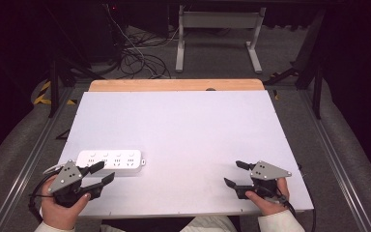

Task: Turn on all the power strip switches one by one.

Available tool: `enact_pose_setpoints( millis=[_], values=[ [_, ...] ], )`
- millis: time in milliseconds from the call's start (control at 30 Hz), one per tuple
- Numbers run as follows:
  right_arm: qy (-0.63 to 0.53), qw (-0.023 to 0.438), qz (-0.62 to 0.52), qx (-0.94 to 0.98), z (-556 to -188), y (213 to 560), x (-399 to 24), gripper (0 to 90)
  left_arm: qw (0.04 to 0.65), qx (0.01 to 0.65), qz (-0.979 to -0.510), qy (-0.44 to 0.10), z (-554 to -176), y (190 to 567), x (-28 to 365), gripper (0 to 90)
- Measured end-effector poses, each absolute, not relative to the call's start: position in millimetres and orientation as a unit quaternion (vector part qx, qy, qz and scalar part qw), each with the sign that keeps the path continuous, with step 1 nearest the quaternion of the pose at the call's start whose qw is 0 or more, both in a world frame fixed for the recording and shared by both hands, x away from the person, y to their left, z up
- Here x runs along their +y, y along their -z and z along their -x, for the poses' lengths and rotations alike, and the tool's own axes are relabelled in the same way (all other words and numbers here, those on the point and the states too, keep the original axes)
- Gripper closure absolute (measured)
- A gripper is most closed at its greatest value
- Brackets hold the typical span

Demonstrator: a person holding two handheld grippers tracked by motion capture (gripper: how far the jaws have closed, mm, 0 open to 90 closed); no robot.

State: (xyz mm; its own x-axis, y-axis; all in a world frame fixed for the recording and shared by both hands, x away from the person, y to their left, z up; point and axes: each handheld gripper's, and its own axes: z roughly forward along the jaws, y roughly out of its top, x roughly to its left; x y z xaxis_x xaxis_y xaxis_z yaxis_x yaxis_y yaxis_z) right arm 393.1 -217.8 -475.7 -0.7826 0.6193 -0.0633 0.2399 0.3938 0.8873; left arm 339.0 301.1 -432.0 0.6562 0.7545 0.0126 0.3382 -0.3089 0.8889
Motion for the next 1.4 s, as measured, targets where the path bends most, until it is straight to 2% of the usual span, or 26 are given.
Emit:
enact_pose_setpoints(
  millis=[267,933,1033,1067,1100,1133,1200,1400],
  values=[
    [-0.481,0.196,-0.264,0.813,-393.2,476.3,-216.7,27.7,0.472,0.352,-0.779,-0.213,-347.9,420.9,306.6,59.8],
    [-0.481,0.195,-0.263,0.814,-393.3,476.5,-216.0,27.7,0.459,0.36,-0.783,-0.215,-366.4,407.3,314.2,64.6],
    [-0.481,0.195,-0.263,0.813,-393.1,476.4,-215.8,27.7,0.453,0.363,-0.786,-0.213,-369.5,405.2,316.7,72.0],
    [-0.481,0.195,-0.263,0.813,-393.1,476.4,-215.8,27.7,0.449,0.366,-0.787,-0.214,-370.8,404.2,317.8,72.0],
    [-0.481,0.196,-0.263,0.813,-393.1,476.3,-215.9,27.7,0.443,0.368,-0.789,-0.215,-372.3,403.3,319.2,80.5],
    [-0.481,0.196,-0.263,0.813,-393.1,476.3,-215.9,27.7,0.437,0.368,-0.792,-0.216,-374.0,402.6,320.7,80.5],
    [-0.481,0.196,-0.263,0.813,-393.1,476.3,-215.8,27.8,0.427,0.371,-0.795,-0.218,-377.6,401.4,324.1,89.8],
    [-0.479,0.195,-0.263,0.815,-393.5,476.7,-215.9,28.0,0.386,0.405,-0.798,-0.222,-392.8,402.4,337.3,89.9]
  ],
)
